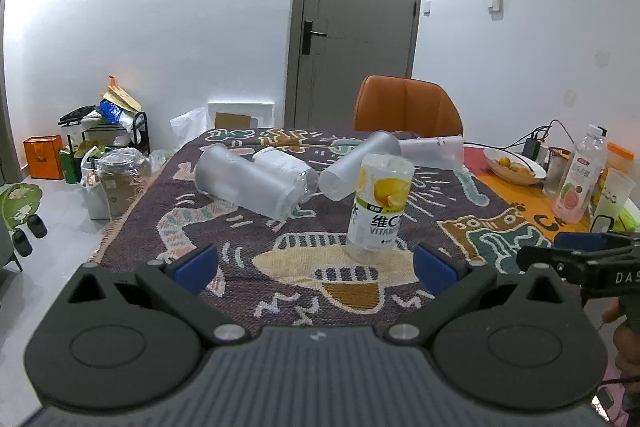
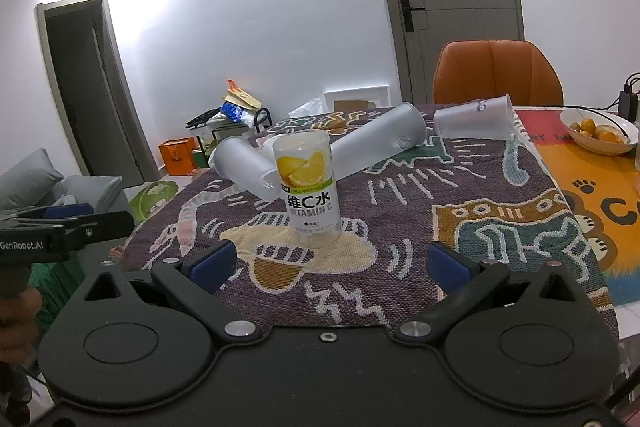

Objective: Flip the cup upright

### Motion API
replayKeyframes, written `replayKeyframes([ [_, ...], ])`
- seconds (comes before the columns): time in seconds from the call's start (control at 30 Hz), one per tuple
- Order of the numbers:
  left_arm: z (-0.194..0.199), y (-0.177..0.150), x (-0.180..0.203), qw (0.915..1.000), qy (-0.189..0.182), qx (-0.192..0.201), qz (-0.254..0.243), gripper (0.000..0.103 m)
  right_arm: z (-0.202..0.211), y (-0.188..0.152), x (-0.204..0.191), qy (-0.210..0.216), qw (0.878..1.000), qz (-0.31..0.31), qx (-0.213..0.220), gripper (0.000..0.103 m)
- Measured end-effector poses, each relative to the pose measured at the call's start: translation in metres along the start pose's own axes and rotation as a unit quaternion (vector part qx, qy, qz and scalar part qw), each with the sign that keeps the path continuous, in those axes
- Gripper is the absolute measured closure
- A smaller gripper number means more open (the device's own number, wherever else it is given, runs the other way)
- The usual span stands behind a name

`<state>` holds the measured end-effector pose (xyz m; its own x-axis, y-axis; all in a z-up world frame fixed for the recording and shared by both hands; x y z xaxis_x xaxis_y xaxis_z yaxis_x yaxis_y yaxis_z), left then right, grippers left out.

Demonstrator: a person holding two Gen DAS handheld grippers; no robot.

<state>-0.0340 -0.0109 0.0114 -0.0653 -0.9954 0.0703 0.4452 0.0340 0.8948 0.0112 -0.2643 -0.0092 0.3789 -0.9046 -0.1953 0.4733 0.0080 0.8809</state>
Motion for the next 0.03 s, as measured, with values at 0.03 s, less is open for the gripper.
replayKeyframes([
  [0.03,0.0001,0.0003,0.0004,1.0,-0.001,0.001,0.0,0.0,0.0011,0.0005,-0.0007,0.001,1.0,0.001,0.001,0.0],
])
Point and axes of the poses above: each gripper's, at about its wrist camera, not at the fingertips, and z roughly against the way its jaws point, x to its right, y to its top, the point moved 3 cm from there along -z, roughly the way its jaws point
